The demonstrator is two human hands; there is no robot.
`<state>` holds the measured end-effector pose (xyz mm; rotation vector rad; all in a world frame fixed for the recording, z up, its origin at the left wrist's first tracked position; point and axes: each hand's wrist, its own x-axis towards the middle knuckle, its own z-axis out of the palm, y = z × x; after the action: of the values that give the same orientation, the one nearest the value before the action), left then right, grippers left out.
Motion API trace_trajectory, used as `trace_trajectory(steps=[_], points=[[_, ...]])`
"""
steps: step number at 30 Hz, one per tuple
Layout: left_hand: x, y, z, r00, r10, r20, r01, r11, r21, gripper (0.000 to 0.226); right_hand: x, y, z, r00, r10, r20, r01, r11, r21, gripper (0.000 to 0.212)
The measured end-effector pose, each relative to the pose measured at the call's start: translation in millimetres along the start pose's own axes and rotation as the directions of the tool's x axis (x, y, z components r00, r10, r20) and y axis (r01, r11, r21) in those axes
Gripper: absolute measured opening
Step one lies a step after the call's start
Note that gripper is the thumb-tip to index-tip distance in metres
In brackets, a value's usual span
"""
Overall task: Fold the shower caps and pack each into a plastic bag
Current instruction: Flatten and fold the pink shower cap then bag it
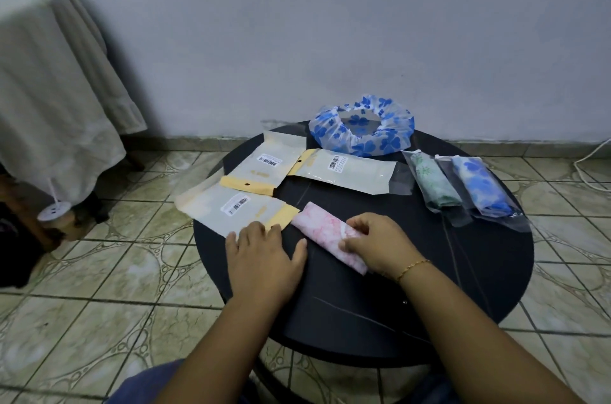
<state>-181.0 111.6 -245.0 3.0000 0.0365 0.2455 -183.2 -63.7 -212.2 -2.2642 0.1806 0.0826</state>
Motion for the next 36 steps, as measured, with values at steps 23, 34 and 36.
trace_trajectory(steps=[23, 34, 36], points=[[-6.8, 4.5, -53.6, 0.806, 0.235, 0.543, -0.289, 0.957, 0.014, 0.052, -67.1, 27.0, -23.3, 0.962, 0.051, -0.269, 0.015, 0.971, 0.237, 0.031], [-7.3, 33.8, -49.9, 0.812, 0.251, 0.528, -0.253, 0.965, -0.07, 0.058, -76.2, 36.4, -7.7, 0.969, -0.141, -0.204, 0.137, 0.99, -0.033, 0.04], [-5.3, 23.6, -53.6, 0.859, 0.225, 0.46, -0.189, 0.974, -0.123, 0.051, -72.9, 37.2, -8.6, 0.972, -0.148, -0.185, 0.132, 0.987, -0.095, 0.041]])
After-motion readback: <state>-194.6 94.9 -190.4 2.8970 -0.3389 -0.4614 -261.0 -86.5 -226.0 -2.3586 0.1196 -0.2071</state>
